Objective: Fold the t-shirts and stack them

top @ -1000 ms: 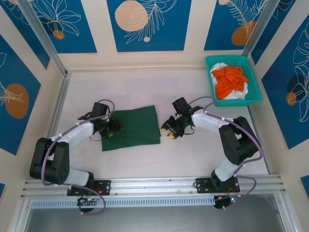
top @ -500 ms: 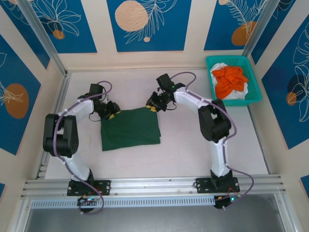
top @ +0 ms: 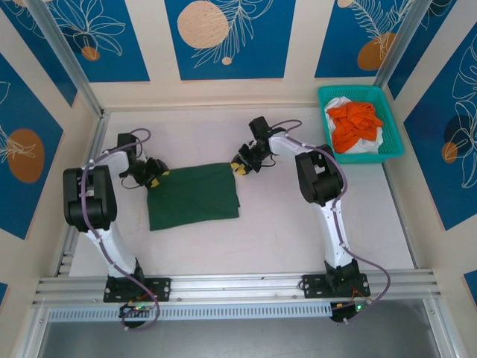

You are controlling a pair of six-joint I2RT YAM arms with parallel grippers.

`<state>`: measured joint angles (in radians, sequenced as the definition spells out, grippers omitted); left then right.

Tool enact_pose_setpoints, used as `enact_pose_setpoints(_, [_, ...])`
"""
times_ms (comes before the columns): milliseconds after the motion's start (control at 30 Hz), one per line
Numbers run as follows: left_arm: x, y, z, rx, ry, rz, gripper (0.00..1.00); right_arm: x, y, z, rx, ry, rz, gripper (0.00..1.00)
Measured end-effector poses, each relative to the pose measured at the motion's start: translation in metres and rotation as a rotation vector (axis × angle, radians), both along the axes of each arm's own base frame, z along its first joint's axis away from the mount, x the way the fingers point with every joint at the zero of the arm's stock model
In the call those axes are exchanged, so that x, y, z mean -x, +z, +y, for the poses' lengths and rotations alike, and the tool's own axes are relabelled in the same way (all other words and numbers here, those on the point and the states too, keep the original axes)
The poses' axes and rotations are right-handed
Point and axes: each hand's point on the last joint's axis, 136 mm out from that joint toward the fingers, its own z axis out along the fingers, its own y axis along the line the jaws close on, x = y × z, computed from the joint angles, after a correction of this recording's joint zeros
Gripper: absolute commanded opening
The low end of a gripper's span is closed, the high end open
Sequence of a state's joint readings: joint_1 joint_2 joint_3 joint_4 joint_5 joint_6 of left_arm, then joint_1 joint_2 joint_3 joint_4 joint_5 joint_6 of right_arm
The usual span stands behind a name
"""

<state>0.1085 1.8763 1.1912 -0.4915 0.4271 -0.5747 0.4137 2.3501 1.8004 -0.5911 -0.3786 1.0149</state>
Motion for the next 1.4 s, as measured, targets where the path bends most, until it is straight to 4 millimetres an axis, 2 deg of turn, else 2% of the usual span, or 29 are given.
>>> enact_pose_setpoints(100, [-0.012,0.012,0.004,-0.008,-0.001,-0.035,0.78,-0.001,0.001,0.0,-0.014,-0.003,0.006,0.3])
enact_pose_setpoints(200, [-0.023,0.027,0.012,-0.024,0.015,-0.076,0.87,-0.003,0.005,-0.001,-0.033,-0.007,0.0,0.37])
enact_pose_setpoints(333, [-0.022,0.055,0.026,-0.069,0.038,-0.135,0.89,0.009,0.013,-0.017,-0.031,-0.023,-0.004,0.46])
enact_pose_setpoints(467, [-0.011,0.083,0.033,-0.114,0.048,-0.222,0.87,0.026,0.041,-0.037,-0.035,-0.031,-0.052,0.52])
enact_pose_setpoints(567, [0.011,0.072,0.038,-0.11,0.072,-0.212,0.85,0.043,0.072,-0.048,-0.042,-0.02,-0.13,0.56])
enact_pose_setpoints(767, [0.042,0.015,0.038,-0.06,0.066,-0.071,0.77,0.08,0.127,-0.063,-0.058,0.009,-0.302,0.61])
enact_pose_setpoints(833, [0.047,0.005,0.036,-0.05,0.057,-0.05,0.71,0.091,0.139,-0.068,-0.06,0.013,-0.347,0.62])
enact_pose_setpoints(933, [0.044,-0.006,0.033,-0.032,0.046,-0.044,0.61,0.106,0.158,-0.077,-0.057,0.014,-0.416,0.63])
enact_pose_setpoints(1033, [0.044,-0.013,0.034,-0.027,0.061,-0.017,0.42,0.121,0.172,-0.086,-0.045,0.006,-0.469,0.63])
enact_pose_setpoints(1200, [0.041,-0.019,0.04,-0.029,0.095,0.055,0.2,0.143,0.18,-0.101,-0.011,-0.006,-0.489,0.63])
enact_pose_setpoints(1267, [0.024,-0.018,0.04,-0.018,0.089,0.044,0.09,0.152,0.181,-0.107,0.01,-0.011,-0.482,0.63])
enact_pose_setpoints(1400, [-0.032,-0.01,0.05,-0.08,0.071,-0.043,0.0,0.166,0.184,-0.118,0.045,-0.026,-0.474,0.63])
